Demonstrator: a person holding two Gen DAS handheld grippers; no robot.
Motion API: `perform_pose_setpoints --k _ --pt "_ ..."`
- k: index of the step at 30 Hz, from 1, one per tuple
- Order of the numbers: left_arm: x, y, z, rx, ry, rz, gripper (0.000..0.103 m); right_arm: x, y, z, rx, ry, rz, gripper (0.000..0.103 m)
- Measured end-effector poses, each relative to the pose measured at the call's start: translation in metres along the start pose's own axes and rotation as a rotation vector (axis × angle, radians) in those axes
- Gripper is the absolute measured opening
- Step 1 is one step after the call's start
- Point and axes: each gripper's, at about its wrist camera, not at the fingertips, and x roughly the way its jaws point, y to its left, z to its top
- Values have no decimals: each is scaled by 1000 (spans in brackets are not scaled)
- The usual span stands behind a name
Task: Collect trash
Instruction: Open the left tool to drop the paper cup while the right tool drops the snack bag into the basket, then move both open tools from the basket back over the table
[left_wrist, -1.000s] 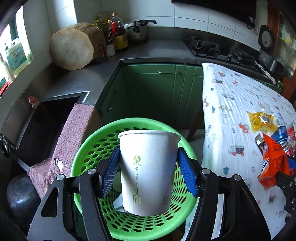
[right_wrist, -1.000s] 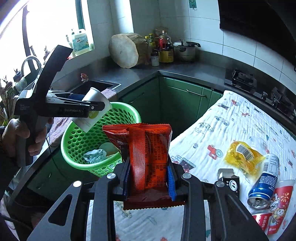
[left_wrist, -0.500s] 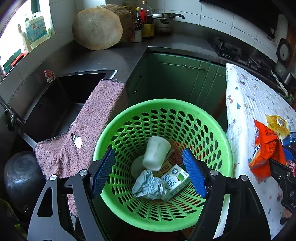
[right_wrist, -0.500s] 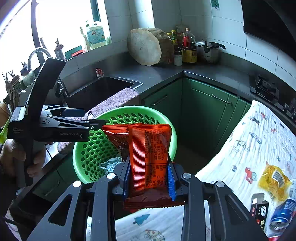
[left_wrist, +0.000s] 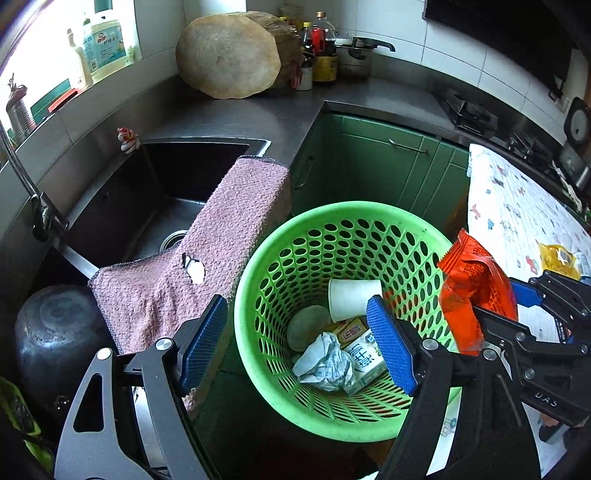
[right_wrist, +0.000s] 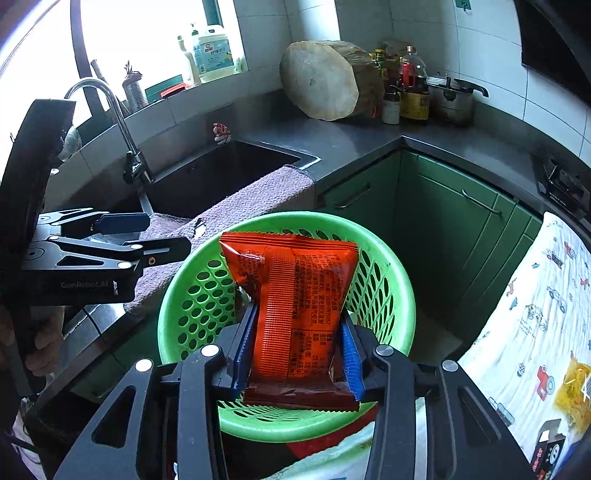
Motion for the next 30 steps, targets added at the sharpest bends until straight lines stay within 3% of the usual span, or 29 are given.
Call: perform_pose_setpoints --k 13,24,30 --pt "-4 -12 6 40 -5 -11 83 -18 3 -9 15 -40 36 68" --pt "-26 -36 0 71 -26 -14 83 -68 5 -35 19 -80 28 68" --pt "-50 -64 -9 99 -57 -36 85 -113 1 -70 37 -108 11 70"
